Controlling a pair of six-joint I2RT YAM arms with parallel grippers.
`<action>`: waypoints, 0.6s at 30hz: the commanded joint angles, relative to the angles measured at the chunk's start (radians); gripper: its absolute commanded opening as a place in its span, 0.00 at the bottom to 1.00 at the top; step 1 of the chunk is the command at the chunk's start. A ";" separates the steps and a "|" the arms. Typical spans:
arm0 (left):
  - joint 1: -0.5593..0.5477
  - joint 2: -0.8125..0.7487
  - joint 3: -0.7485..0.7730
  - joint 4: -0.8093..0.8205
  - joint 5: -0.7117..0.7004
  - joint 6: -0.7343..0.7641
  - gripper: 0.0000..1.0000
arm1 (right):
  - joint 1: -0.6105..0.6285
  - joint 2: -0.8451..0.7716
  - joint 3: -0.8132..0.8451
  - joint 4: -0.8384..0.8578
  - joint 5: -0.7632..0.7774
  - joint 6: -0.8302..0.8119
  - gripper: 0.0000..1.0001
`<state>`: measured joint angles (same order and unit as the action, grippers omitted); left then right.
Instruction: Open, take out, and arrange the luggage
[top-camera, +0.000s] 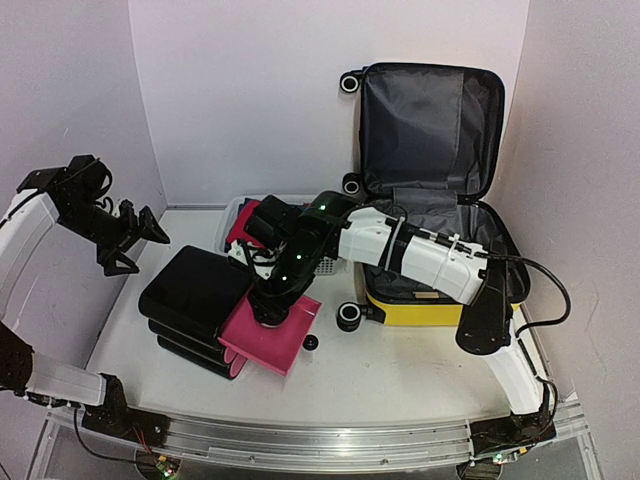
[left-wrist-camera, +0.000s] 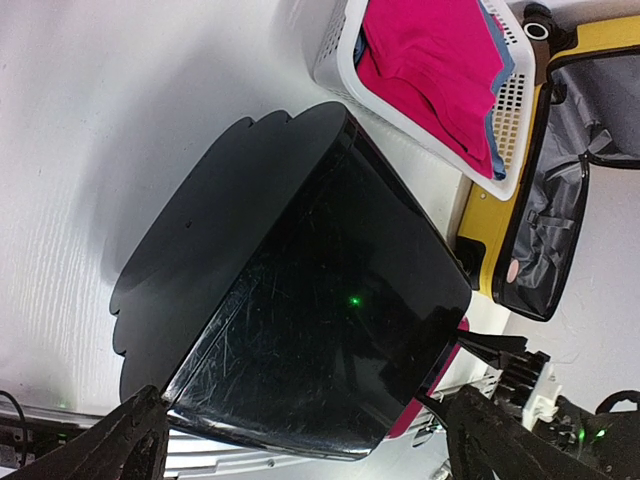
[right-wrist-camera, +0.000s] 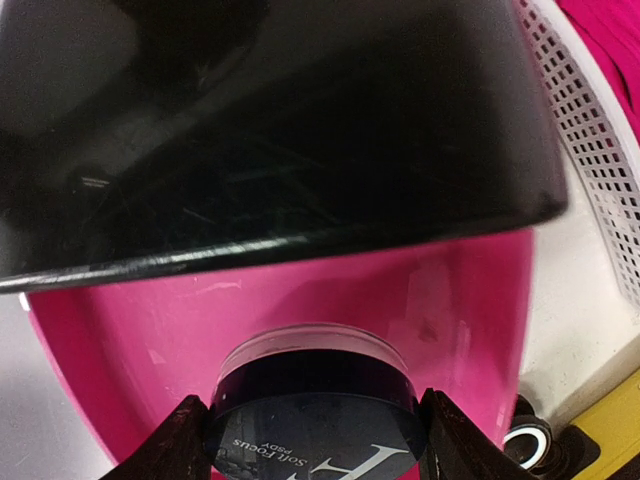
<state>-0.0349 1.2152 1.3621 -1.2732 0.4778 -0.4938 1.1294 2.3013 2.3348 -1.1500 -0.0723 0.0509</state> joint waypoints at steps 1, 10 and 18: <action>-0.003 -0.026 -0.009 0.030 0.021 0.011 0.97 | 0.016 0.026 0.062 -0.007 0.058 -0.014 0.37; -0.003 -0.030 -0.014 0.030 0.021 0.018 0.97 | 0.028 0.066 0.105 -0.033 0.072 -0.014 0.40; -0.003 -0.035 -0.019 0.030 0.013 0.018 0.97 | 0.029 0.083 0.125 -0.041 0.068 -0.016 0.50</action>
<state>-0.0349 1.2072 1.3457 -1.2724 0.4797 -0.4938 1.1526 2.3714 2.4050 -1.1954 -0.0128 0.0479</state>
